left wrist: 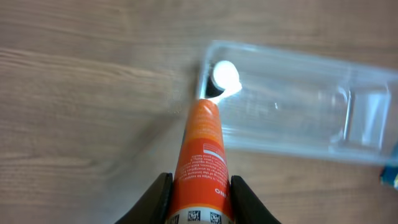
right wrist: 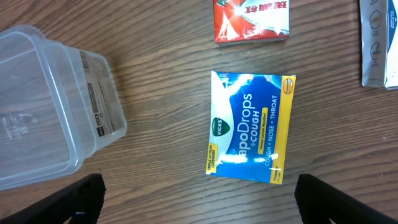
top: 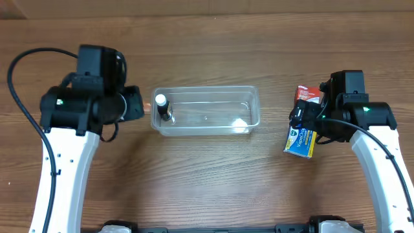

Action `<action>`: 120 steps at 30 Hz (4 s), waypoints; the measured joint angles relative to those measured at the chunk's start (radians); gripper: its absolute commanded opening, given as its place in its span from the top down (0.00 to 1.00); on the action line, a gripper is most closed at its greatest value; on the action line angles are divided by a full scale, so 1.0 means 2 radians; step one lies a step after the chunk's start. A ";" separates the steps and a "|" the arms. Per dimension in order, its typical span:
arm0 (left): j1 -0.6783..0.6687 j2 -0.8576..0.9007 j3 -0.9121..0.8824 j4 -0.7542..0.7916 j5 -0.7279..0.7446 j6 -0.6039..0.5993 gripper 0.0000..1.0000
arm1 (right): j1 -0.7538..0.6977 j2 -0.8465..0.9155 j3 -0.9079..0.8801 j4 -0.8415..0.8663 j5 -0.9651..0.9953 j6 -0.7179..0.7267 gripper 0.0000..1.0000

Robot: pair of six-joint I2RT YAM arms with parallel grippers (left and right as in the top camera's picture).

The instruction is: Pack container

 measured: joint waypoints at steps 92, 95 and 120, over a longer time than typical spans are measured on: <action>0.058 0.027 0.122 -0.024 0.000 0.029 0.31 | -0.031 0.229 -0.045 0.068 0.028 0.026 0.36; 0.058 0.027 0.122 -0.024 -0.001 0.032 0.31 | -0.031 0.225 -0.042 0.062 0.026 0.026 0.37; 0.058 0.038 0.122 -0.025 -0.003 0.032 0.30 | 0.245 0.178 0.159 0.035 0.034 0.026 0.36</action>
